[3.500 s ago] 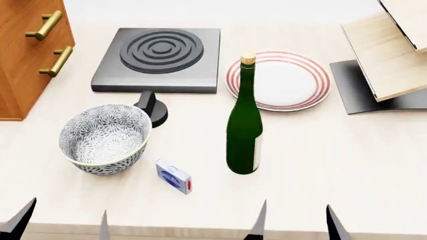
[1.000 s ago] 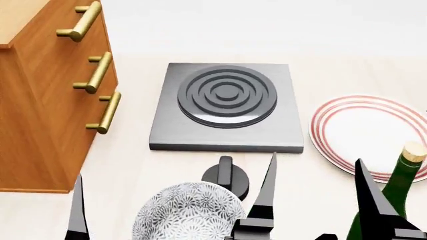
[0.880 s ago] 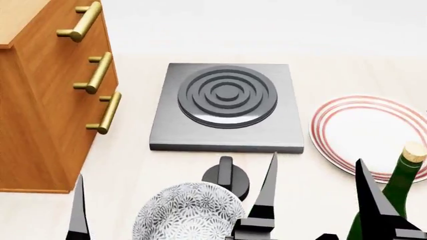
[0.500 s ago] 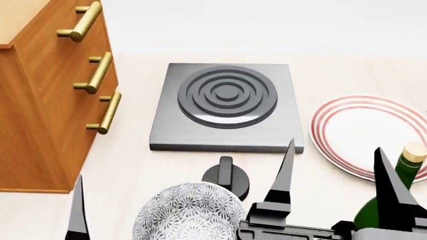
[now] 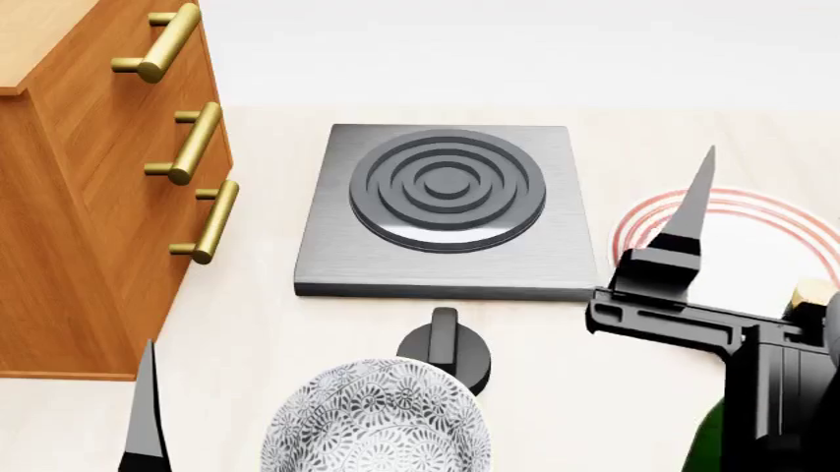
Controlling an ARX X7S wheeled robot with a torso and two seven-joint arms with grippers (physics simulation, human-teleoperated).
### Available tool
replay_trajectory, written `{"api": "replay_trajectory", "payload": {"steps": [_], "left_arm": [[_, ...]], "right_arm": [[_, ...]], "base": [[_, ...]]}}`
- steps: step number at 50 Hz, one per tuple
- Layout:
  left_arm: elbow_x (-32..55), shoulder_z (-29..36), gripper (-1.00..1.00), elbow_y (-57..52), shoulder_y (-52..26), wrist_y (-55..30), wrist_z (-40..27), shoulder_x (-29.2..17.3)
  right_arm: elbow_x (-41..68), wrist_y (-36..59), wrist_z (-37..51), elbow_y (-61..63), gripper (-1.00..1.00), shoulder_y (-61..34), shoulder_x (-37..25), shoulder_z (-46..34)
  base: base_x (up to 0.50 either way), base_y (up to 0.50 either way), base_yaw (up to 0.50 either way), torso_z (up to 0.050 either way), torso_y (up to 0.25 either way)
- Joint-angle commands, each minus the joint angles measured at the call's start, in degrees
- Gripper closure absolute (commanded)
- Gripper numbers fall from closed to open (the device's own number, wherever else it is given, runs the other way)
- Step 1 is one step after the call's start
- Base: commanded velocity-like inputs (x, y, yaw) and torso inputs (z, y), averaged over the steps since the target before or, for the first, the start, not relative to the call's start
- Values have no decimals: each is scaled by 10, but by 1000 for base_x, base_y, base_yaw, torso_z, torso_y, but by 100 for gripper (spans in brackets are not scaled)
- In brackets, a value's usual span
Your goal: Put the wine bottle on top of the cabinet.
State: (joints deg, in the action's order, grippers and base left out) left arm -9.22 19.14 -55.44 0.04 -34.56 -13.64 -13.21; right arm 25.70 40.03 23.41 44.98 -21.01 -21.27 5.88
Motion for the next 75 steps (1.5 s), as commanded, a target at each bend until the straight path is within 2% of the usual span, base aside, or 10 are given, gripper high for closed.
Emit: {"api": "replay_trajectory", "payload": {"steps": [1,22,25,49,75], "left_arm": [[28,-18,-100,0,5,30,27,10],[36,-16,-100,1,1,28,22,6],[37,-17,-100,0,1,28,21,5],[41,-12,-100,6,0,31,13,-2],[47,-9,-100,10,-1,32,4,-9]], "right_arm": [[-16,-28,-17,-63,-100,-4,8,30],[-51,-85,-30,-147,-100,25,20,-4],[-91,-84,-20,-155,-100,31,4,-29],[-102,-120,-17,-193,-100,58,5,-28],[-99,-166,-26,-307,-100,40,14,-19]], "base": [[0,0,0,0,0],[0,0,0,0,0],[0,0,0,0,0],[0,0,0,0,0],[0,0,0,0,0]]}}
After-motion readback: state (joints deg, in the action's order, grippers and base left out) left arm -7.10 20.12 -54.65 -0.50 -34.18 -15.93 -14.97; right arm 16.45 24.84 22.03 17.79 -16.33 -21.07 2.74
